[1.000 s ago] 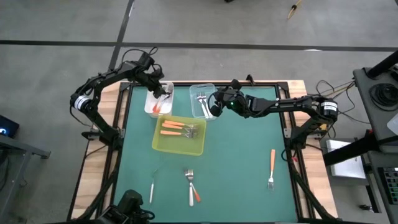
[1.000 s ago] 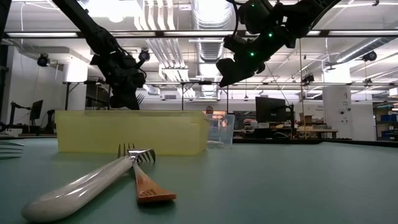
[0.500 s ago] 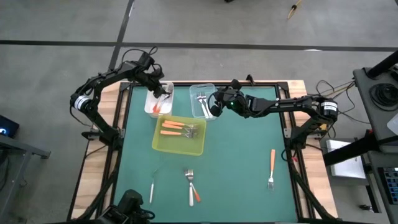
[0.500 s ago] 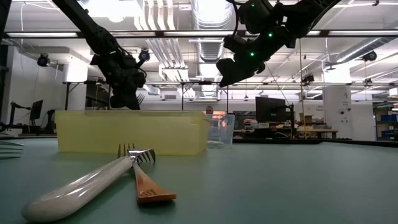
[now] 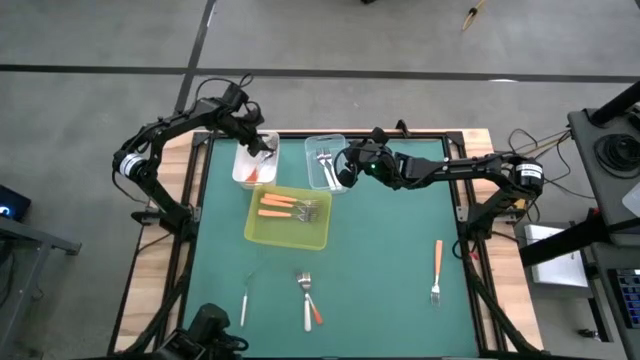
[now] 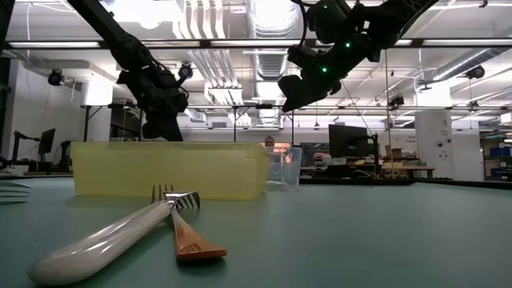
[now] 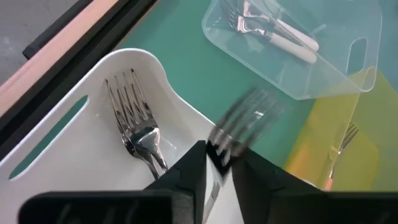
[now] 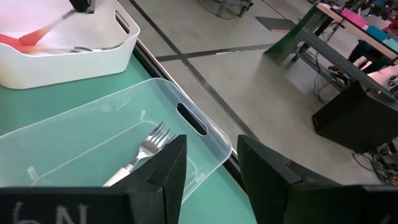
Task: Sort silverware by color (type)
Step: Put the orange fork into the white bin
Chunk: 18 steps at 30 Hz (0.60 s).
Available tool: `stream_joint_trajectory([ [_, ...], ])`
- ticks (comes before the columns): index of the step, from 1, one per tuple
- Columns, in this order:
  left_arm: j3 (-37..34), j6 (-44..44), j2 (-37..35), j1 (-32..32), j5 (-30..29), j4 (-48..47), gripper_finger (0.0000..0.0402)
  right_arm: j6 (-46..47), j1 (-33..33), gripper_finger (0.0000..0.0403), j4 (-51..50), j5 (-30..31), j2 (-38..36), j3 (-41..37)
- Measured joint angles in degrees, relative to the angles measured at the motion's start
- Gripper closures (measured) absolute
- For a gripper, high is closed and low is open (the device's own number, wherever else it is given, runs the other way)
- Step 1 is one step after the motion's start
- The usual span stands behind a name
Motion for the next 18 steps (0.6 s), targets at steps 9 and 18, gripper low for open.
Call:
stream_joint_trajectory([
  [9, 0.19, 0.05, 0.0, 0.0, -0.01, 1.32, 0.0331, 0.78, 0.0, 0.0268, 0.0, -0.02, 0.0, 0.0],
  [18, 0.9, 3.44, -1.07, -0.48, 6.22, 1.09, 0.0331, 1.11, 0.0, 0.0268, 0.0, 0.0, 0.0, 0.02],
])
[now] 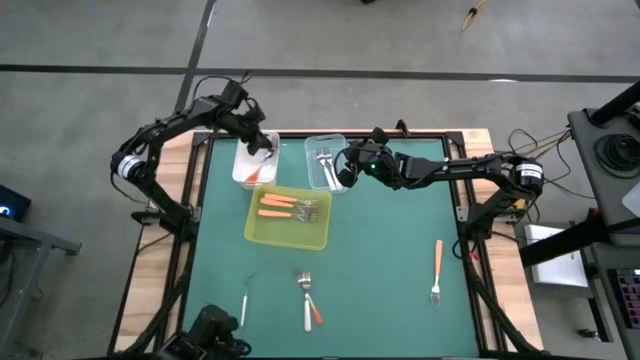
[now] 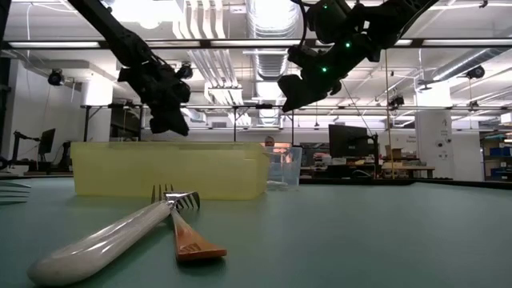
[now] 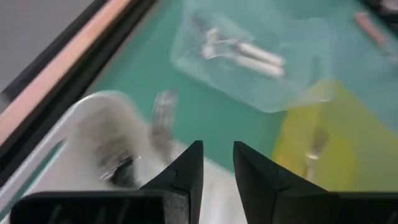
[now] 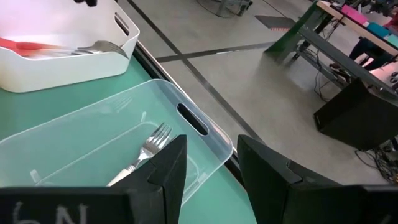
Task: Sort silverware by color (type)
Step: Put the orange fork into the white bin
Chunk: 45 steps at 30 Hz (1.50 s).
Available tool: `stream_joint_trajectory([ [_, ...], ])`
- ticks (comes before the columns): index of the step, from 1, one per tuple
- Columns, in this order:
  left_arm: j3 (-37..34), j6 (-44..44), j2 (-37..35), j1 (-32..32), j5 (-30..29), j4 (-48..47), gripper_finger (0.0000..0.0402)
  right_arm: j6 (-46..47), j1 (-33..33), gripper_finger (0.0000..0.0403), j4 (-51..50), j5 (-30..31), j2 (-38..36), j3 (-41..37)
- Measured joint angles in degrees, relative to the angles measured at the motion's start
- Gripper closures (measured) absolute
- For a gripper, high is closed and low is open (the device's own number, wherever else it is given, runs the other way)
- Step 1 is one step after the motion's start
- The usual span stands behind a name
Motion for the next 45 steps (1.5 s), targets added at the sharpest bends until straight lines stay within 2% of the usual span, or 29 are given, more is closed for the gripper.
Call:
stream_joint_trajectory([
  [3, -0.48, 3.35, -0.02, -1.66, 1.0, 0.17, 0.0335, 0.0, 0.0, 0.0268, 0.0, 0.0, -0.01, 0.0],
  [6, -0.61, 5.23, 0.0, -3.81, -0.67, 1.48, 0.0338, 0.0, 0.0, 0.0268, 0.0, 0.0, -0.02, 0.0],
  [13, -0.64, 3.98, 0.0, -6.89, -10.89, 4.92, 0.0334, -0.14, 0.01, 0.0268, 0.0, 0.0, -0.04, 0.0],
  [20, -0.64, 5.66, 0.0, -6.89, -11.44, 5.96, 0.0289, -0.17, 0.01, 0.0268, 0.0, 0.0, -0.07, 0.01],
  [26, -0.68, 2.85, 1.47, -6.89, -13.19, 9.64, 0.025, -0.59, 0.0, 0.0268, -0.02, 0.02, -0.07, 0.09],
  [33, -0.9, 2.56, 3.67, -7.46, -14.23, 9.62, 0.0246, -0.62, 0.0, 0.0268, -0.02, 0.0, -0.07, 0.09],
  [38, -0.9, 1.81, 4.24, -7.5, -19.89, 9.7, 0.0246, -0.91, 0.01, 0.0268, -0.04, 0.01, -0.07, 0.09],
  [45, -0.9, 0.32, 4.15, -7.62, -20.1, 9.72, 0.025, -1.05, 0.01, 0.0268, -0.04, 0.02, -0.07, 0.09],
])
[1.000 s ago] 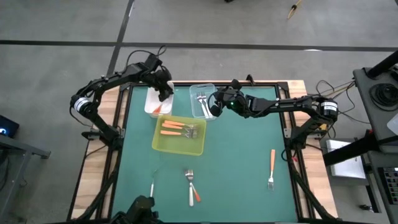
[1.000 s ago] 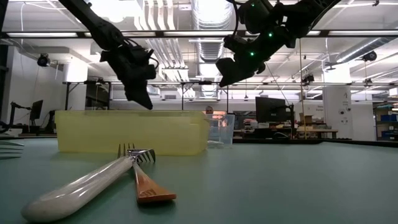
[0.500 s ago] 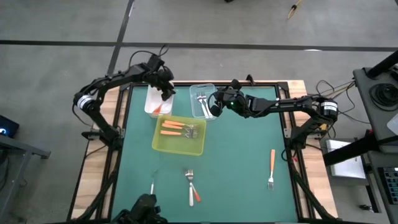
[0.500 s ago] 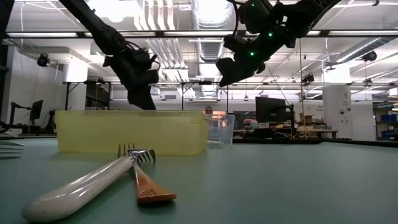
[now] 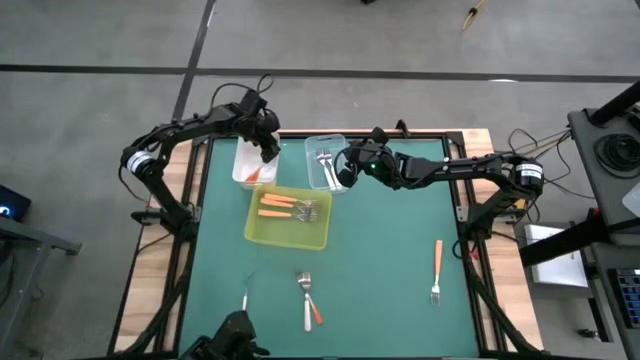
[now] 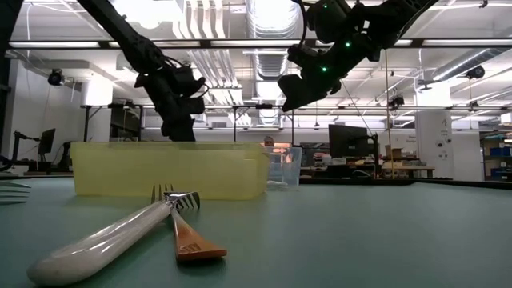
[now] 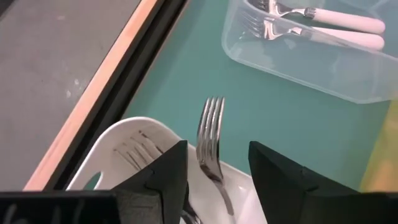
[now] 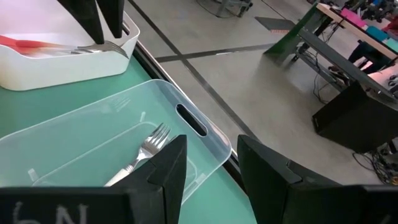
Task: Sort silverware by color (type)
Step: Put the orange fork into the white bin
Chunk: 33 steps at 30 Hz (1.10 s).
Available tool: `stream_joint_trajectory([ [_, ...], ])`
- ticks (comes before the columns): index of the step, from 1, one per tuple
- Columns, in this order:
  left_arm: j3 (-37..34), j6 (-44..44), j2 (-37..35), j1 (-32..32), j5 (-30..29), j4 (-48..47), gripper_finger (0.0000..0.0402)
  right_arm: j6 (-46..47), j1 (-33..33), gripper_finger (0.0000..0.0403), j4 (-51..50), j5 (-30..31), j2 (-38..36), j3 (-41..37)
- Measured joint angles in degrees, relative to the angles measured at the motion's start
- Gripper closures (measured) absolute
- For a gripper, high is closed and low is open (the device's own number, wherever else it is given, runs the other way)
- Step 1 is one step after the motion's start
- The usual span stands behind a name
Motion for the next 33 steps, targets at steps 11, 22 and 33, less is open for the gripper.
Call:
stream_joint_trajectory([
  [11, -0.01, -4.5, 0.91, -1.06, 0.0, 0.0, 0.026, -0.22, -0.01, 0.0268, -0.06, 0.0, 0.0, 0.0],
  [22, -0.02, -7.24, 2.24, -1.09, -2.31, -0.28, 0.0264, -0.55, -0.01, 0.0268, -0.81, 0.0, 0.0, 0.0],
  [33, -0.02, -7.24, 2.64, -1.1, -2.67, -0.38, 0.0328, -0.66, -0.01, 0.0268, -0.8, 0.02, 0.0, 0.0],
])
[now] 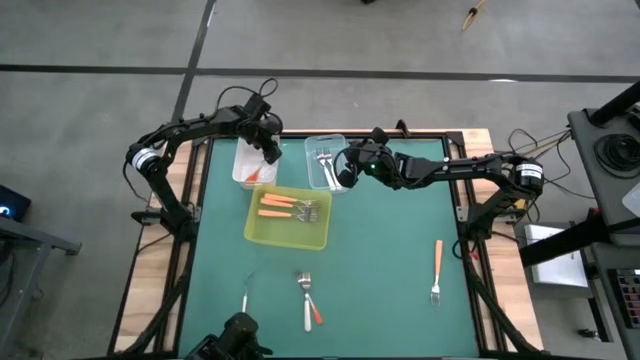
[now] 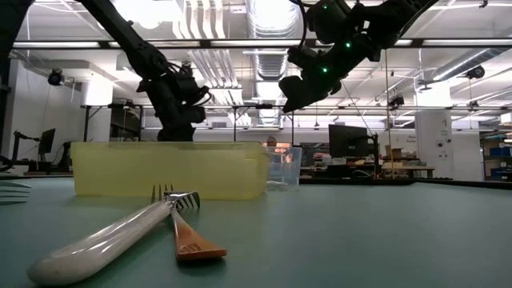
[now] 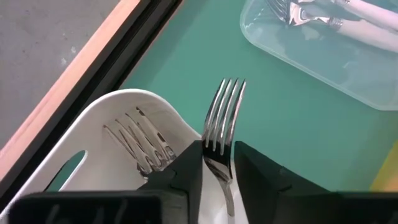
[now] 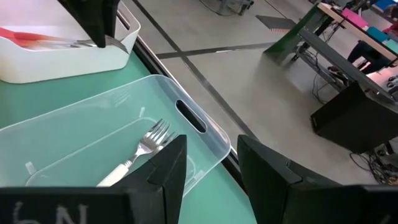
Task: Sort silverware by color (type)
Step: Put the orange fork into the white bin
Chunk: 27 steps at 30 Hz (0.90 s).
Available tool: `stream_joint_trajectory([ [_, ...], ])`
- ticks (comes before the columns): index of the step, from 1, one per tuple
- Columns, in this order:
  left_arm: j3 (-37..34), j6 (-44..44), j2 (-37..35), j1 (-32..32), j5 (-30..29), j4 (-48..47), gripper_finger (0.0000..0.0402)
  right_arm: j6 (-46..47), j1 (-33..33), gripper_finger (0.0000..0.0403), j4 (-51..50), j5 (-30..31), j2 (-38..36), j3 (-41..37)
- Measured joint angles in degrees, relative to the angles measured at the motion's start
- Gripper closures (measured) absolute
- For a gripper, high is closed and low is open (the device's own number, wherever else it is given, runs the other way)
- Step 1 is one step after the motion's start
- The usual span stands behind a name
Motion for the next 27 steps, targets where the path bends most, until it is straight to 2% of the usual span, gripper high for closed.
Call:
stream_joint_trajectory([
  [12, 0.0, -0.02, -0.01, 0.0, 0.11, 0.0, 0.0397, 0.0, 0.0, 0.0268, -0.01, 0.0, 0.0, 0.0],
  [27, -0.02, 0.22, -2.35, 0.24, 0.03, -3.57, 0.0401, 0.0, 0.0, 0.0268, -0.01, 0.0, 0.0, -0.02],
])
